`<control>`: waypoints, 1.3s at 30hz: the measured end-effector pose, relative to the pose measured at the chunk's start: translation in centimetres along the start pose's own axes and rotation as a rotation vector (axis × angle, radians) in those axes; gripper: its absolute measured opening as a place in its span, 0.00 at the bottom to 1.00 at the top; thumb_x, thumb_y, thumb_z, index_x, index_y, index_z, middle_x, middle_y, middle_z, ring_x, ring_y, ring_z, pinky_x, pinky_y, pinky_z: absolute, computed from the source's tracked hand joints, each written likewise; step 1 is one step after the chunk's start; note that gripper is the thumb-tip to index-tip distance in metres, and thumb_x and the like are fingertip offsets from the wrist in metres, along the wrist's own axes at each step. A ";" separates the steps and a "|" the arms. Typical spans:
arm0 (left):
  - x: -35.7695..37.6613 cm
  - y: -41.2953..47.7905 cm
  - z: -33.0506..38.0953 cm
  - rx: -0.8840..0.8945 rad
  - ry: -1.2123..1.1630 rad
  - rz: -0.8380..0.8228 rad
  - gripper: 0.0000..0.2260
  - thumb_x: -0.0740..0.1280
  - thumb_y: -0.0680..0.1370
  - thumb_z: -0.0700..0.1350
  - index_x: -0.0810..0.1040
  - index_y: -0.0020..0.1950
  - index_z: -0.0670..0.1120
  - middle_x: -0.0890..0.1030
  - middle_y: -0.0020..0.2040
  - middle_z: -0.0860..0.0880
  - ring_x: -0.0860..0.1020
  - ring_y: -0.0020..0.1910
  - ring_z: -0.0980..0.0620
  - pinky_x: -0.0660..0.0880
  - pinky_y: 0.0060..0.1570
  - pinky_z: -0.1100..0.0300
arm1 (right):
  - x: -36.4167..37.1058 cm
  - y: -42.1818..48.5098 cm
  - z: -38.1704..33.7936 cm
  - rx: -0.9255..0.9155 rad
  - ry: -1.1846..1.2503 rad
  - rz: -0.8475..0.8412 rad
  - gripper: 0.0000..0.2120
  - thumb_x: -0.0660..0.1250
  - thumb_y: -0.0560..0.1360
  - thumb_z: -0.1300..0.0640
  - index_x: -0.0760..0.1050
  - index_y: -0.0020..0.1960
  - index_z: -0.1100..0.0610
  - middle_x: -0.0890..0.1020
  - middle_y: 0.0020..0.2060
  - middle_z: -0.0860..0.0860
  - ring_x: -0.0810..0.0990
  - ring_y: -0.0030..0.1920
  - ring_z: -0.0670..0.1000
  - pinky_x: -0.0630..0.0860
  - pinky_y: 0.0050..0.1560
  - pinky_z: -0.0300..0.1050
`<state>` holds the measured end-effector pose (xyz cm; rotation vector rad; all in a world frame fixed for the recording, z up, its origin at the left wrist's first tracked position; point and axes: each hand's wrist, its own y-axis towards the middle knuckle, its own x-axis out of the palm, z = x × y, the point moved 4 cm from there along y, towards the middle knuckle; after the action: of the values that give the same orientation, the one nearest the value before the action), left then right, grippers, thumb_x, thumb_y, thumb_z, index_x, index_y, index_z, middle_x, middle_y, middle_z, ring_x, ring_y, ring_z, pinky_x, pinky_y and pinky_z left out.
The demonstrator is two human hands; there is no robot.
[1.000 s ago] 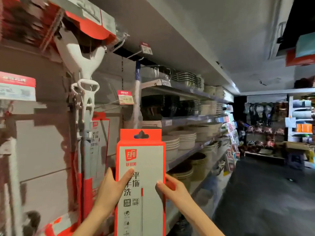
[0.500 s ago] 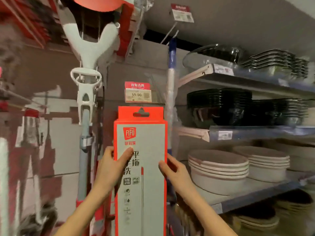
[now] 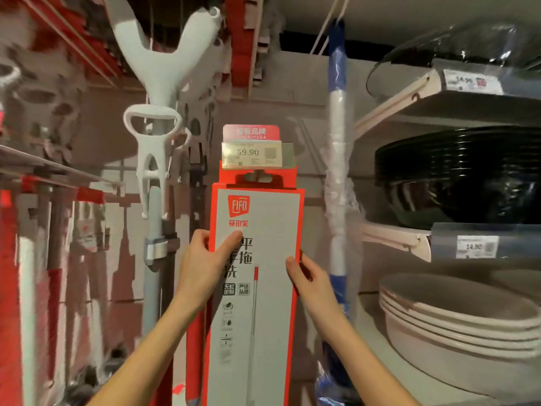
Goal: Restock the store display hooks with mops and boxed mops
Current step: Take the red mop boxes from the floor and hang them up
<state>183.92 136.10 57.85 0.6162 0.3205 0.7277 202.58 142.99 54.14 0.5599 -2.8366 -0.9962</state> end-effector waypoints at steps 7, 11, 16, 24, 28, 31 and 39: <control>1.9 3.3 -3.5 -0.012 0.024 0.018 0.19 0.68 0.72 0.61 0.74 0.50 0.47 0.80 0.45 0.55 0.79 0.45 0.57 0.75 0.43 0.58 | 0.9 3.4 3.7 0.072 -0.014 0.010 0.11 0.61 0.79 0.52 0.77 0.58 0.53 0.85 0.50 0.46 0.83 0.51 0.43 0.78 0.47 0.34; 3.2 4.7 -5.7 -0.056 0.050 0.006 0.28 0.65 0.64 0.70 0.74 0.50 0.48 0.80 0.45 0.56 0.79 0.46 0.57 0.75 0.46 0.54 | 1.1 4.8 6.1 0.159 -0.050 0.059 0.15 0.61 0.79 0.50 0.77 0.50 0.62 0.84 0.42 0.54 0.82 0.41 0.43 0.76 0.43 0.34; 4.2 5.9 -8.5 -0.118 0.082 0.019 0.34 0.61 0.59 0.73 0.75 0.51 0.48 0.82 0.47 0.52 0.80 0.47 0.50 0.76 0.51 0.49 | 1.6 6.3 9.5 0.256 -0.108 0.121 0.10 0.60 0.80 0.53 0.76 0.51 0.57 0.83 0.43 0.50 0.81 0.43 0.45 0.76 0.43 0.36; 5.7 7.7 -11.3 -0.161 0.030 0.033 0.24 0.68 0.68 0.66 0.74 0.48 0.46 0.80 0.44 0.52 0.79 0.45 0.51 0.71 0.39 0.56 | 2.3 8.3 11.2 0.229 -0.048 0.188 0.16 0.60 0.80 0.52 0.72 0.67 0.52 0.81 0.52 0.45 0.78 0.50 0.39 0.74 0.45 0.26; 6.5 8.2 -12.5 -0.154 -0.029 0.060 0.18 0.68 0.74 0.57 0.75 0.52 0.44 0.80 0.45 0.51 0.78 0.47 0.50 0.69 0.43 0.55 | 2.7 8.7 11.6 0.233 -0.057 0.209 0.18 0.58 0.81 0.52 0.69 0.70 0.51 0.78 0.59 0.47 0.78 0.57 0.44 0.74 0.54 0.29; 7.0 8.3 -13.3 -0.155 -0.092 0.047 0.18 0.67 0.75 0.55 0.75 0.55 0.43 0.80 0.49 0.49 0.78 0.49 0.50 0.69 0.46 0.57 | 2.9 8.7 12.1 0.247 -0.076 0.199 0.19 0.56 0.81 0.49 0.66 0.72 0.48 0.76 0.64 0.47 0.74 0.65 0.49 0.69 0.68 0.45; 6.6 7.6 -13.2 -0.166 -0.152 0.001 0.19 0.66 0.76 0.54 0.76 0.61 0.42 0.82 0.54 0.48 0.79 0.51 0.53 0.72 0.44 0.65 | 3.0 7.5 10.1 0.276 -0.127 0.118 0.20 0.56 0.81 0.50 0.64 0.73 0.49 0.74 0.64 0.45 0.72 0.66 0.48 0.66 0.68 0.41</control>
<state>178.43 150.56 51.92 0.5105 0.1176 0.6959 195.47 153.18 50.73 0.3545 -3.1018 -0.6470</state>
